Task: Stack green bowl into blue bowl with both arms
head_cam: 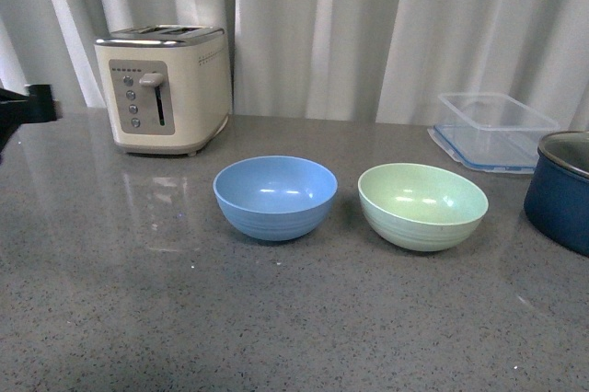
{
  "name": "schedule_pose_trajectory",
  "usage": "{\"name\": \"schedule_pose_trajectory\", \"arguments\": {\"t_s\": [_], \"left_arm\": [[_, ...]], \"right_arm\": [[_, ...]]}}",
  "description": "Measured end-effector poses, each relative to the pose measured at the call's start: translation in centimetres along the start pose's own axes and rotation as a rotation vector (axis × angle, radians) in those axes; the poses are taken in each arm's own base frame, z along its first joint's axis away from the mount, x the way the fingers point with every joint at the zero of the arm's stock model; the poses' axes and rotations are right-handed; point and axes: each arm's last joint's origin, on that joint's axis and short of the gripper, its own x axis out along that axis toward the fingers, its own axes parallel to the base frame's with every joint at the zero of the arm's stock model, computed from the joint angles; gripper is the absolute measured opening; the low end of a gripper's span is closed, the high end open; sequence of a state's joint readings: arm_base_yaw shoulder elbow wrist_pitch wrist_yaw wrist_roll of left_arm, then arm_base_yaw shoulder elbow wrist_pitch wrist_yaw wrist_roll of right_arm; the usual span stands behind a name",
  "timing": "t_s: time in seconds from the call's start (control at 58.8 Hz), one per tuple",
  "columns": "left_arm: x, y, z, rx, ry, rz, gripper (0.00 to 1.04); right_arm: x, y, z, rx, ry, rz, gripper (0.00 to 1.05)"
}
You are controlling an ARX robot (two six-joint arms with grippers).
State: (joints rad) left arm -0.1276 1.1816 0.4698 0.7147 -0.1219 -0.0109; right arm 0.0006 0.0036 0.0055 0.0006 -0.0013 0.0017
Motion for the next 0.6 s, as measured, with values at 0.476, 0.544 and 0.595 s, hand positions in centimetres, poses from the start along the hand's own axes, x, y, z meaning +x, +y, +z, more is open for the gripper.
{"name": "schedule_pose_trajectory", "arguments": {"t_s": [0.476, 0.544, 0.595], "left_arm": [[-6.8, 2.7, -4.4, 0.003, 0.011, 0.010, 0.04], [-7.5, 2.7, -4.8, 0.003, 0.012, 0.007, 0.04], [-8.1, 2.7, -5.1, 0.003, 0.012, 0.007, 0.04]], "right_arm": [[0.0, 0.0, 0.0, 0.000, 0.000, 0.000, 0.95], [0.0, 0.0, 0.0, 0.000, 0.000, 0.000, 0.95], [0.0, 0.0, 0.0, 0.000, 0.000, 0.000, 0.95]]}}
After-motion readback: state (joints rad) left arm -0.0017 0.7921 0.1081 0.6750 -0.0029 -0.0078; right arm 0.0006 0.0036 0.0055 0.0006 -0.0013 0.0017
